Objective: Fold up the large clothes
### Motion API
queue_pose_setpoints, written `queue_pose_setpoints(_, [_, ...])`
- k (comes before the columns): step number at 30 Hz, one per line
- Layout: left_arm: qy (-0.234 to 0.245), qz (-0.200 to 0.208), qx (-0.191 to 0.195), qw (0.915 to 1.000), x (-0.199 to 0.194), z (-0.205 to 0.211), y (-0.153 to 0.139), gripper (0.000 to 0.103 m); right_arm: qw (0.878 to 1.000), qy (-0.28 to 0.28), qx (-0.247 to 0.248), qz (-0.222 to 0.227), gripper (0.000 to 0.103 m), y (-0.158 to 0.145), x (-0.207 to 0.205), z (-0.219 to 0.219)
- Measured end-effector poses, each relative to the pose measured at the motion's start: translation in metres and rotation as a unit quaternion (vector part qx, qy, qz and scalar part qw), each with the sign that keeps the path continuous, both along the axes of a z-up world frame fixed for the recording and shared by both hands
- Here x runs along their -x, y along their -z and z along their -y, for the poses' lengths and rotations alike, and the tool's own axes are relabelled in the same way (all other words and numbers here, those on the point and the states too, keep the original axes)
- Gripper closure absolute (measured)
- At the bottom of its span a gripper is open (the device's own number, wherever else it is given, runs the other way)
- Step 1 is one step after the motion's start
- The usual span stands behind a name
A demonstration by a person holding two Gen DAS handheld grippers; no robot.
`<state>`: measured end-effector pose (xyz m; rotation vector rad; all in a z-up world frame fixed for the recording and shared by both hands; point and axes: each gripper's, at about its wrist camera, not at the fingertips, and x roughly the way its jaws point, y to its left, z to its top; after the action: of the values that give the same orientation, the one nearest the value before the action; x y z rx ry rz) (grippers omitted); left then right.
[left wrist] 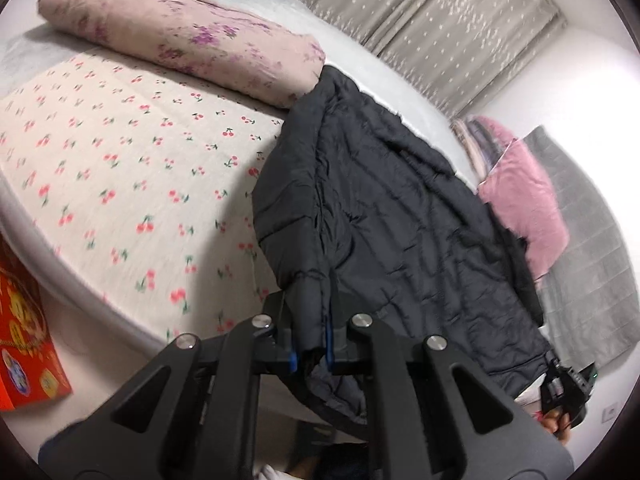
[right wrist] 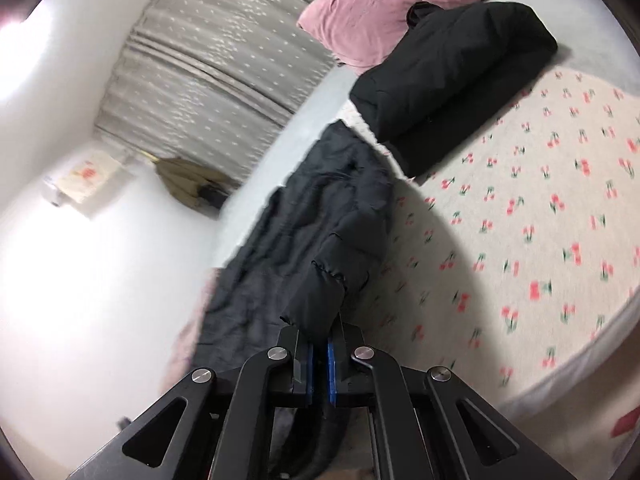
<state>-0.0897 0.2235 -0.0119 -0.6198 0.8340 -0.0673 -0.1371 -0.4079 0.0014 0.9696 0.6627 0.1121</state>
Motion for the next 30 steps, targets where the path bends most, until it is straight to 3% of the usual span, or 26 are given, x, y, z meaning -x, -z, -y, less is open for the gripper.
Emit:
queue_pose_setpoints(7, [0.006,0.04,0.033,0.9986,0.043,-0.009,-0.029,0.093,0.997,-0.019,-0.017,0.072,0.1,-0.043,0.039,0.0])
queue_pose_setpoints(12, [-0.021,0.084,0.008,0.9962,0.073,-0.011,-0.053,0.094,0.993,-0.014,-0.011,0.116,0.1,-0.074,0.065,0.006])
queue_pose_setpoints(21, [0.005,0.104,0.031,0.9941,0.087,-0.005,-0.071,0.094,0.989,-0.002,-0.015,0.149,0.1,-0.095,0.075,0.003])
queue_pose_setpoints(24, [-0.005,0.107,0.012,0.9941,0.069,-0.007,-0.076,0.094,0.988,0.007,-0.014,0.151,0.1,-0.096,0.069,0.006])
queue_pose_setpoints(30, [-0.035,0.095,0.012,0.9948,-0.017,-0.01,-0.091,0.093,0.988,0.015,-0.059,0.145,0.1,-0.097,0.013,0.013])
